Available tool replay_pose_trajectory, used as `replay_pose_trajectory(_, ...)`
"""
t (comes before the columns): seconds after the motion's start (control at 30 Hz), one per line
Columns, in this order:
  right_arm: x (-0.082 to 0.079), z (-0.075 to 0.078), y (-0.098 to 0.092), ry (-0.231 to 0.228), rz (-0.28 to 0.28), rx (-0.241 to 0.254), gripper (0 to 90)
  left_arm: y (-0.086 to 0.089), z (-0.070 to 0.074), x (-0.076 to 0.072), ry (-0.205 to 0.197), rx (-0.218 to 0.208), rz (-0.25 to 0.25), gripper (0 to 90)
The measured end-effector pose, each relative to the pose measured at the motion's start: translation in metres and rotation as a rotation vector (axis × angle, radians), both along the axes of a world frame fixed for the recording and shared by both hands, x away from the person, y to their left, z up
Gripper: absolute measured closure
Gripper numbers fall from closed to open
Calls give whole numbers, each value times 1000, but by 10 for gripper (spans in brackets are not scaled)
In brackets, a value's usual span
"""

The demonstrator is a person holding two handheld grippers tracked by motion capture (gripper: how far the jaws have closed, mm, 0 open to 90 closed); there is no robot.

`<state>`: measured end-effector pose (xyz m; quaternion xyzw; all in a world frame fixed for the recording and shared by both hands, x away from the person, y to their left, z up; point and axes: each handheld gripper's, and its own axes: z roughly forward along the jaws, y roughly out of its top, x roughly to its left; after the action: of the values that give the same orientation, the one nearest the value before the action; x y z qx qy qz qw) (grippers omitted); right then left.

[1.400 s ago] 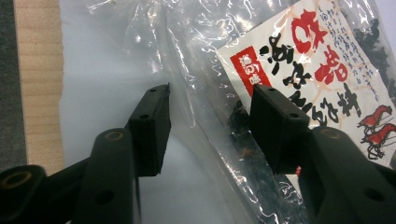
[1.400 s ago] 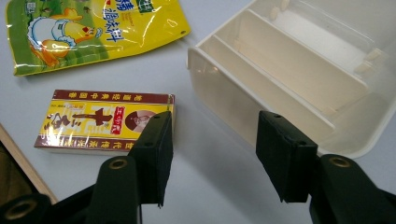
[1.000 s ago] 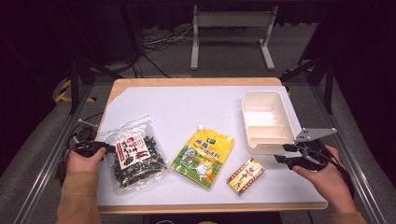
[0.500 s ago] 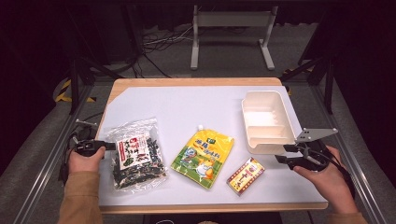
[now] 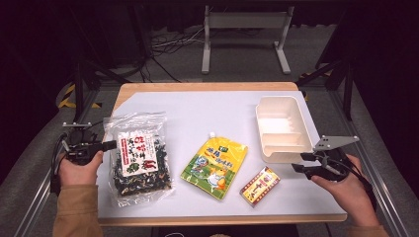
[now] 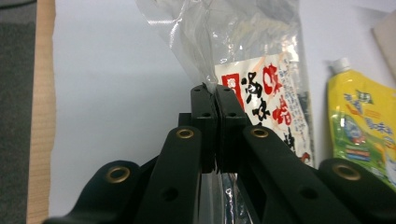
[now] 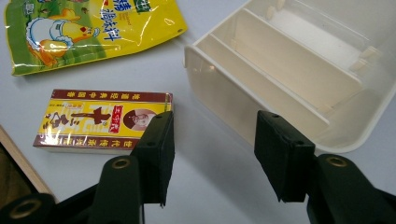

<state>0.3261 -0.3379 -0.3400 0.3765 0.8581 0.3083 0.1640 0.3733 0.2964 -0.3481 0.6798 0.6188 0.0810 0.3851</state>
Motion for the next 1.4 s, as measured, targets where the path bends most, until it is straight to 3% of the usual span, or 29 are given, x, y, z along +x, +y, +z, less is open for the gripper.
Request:
replay_pose_trajectory(0.17,0,0,0,-2,2,1,482,-7,18,-11,-71,10,-18,889)
replay_pose_trajectory(0.4,0,0,1,-2,3,0,482,-13,30,-16,-98,9,-54,889)
replay_pose_trajectory(0.63,0,0,2,-1,6,1,482,-20,44,-23,-151,9,-94,890)
replay_pose_trajectory(0.9,-2,4,5,-12,14,0,483,-35,62,-36,-253,22,-135,890)
replay_pose_trajectory(1.4,-3,10,17,-23,59,19,486,-69,84,-44,-376,-61,-253,890)
